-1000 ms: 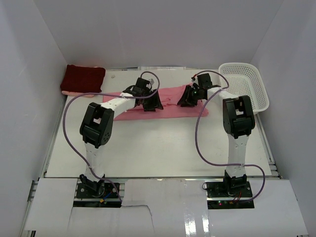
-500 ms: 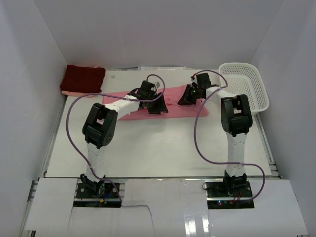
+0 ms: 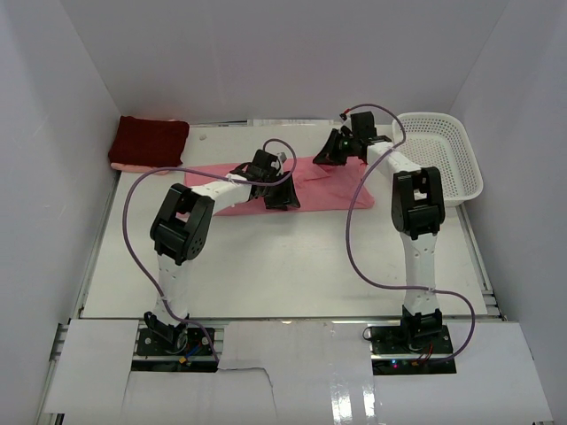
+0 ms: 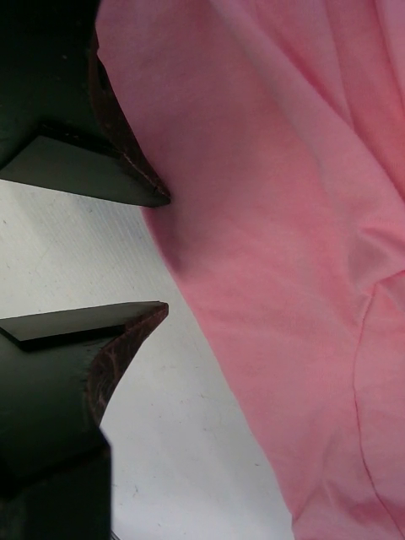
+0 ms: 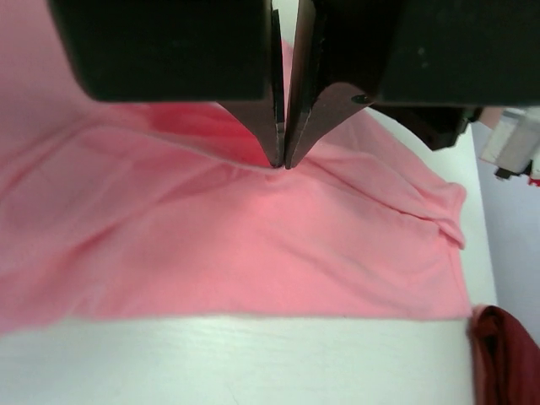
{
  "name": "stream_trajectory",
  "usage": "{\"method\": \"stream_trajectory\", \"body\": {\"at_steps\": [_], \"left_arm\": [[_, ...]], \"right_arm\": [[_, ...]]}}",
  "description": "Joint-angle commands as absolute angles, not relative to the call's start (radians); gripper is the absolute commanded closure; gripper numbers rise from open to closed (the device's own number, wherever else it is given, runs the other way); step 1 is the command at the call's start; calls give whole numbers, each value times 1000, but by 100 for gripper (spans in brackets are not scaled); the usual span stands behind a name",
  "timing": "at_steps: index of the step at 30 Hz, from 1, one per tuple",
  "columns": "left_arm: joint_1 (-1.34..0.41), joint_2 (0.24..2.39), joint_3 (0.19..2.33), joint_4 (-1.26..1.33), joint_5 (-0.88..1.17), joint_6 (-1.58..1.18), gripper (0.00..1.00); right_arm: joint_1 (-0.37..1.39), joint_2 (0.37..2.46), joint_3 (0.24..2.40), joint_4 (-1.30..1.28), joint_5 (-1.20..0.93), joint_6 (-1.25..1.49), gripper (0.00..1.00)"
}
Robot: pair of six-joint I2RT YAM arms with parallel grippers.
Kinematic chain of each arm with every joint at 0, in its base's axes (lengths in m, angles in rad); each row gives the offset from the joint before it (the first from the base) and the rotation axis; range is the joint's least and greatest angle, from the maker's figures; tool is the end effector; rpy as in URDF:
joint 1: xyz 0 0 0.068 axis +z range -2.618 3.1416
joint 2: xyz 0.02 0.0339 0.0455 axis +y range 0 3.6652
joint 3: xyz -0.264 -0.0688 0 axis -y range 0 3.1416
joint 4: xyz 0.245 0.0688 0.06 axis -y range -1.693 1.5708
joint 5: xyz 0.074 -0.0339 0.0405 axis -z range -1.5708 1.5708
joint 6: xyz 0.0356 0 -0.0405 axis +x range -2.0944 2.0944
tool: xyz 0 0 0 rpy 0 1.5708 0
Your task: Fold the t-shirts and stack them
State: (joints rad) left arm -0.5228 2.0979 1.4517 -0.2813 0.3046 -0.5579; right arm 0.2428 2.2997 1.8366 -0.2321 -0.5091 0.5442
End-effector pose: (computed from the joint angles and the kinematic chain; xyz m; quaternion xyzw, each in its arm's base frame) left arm 0.3839 -0.2336 0.1557 0.0315 0.9384 -0.2842 0.1939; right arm 0.5030 0.1425 0.1873 0.0260 0.8826 0.3679 0.2915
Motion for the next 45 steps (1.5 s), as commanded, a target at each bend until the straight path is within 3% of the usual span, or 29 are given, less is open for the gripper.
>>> {"method": "stream_trajectory", "body": {"at_steps": [1, 4, 6, 11, 13, 15, 18, 21, 25, 30, 37, 45], "left_arm": [[-523, 2102, 1440, -290, 295, -537, 40], [-523, 2098, 1442, -302, 288, -529, 40], [-523, 2098, 1440, -307, 285, -525, 40], [-523, 2100, 1442, -321, 276, -517, 41], [-523, 2103, 1442, -322, 276, -517, 41], [-523, 2106, 1443, -324, 278, -520, 41], [-523, 2111, 1443, -324, 287, -529, 41], [-523, 2114, 1440, -322, 291, -534, 41], [-523, 2106, 1424, -319, 291, -534, 41], [-523, 2098, 1424, -321, 293, -531, 41], [-523, 2103, 1431, -319, 296, -535, 41], [-523, 2100, 1431, -319, 293, -537, 41]], "right_arm": [[244, 2377, 1922, -195, -587, 586, 91], [244, 2448, 2011, -137, -650, 629, 91], [242, 2474, 2034, -22, -687, 684, 85], [244, 2534, 2048, 215, -799, 799, 92], [244, 2563, 2083, 265, -839, 846, 86], [244, 2576, 2094, 299, -862, 871, 92], [244, 2571, 2086, 339, -877, 887, 92], [244, 2574, 2097, 396, -910, 903, 65], [241, 2577, 2128, 397, -933, 868, 56], [239, 2455, 2114, 1, -778, 504, 52], [233, 2390, 2170, -429, -522, 229, 52], [258, 2355, 2166, -538, -390, 144, 52]]}}
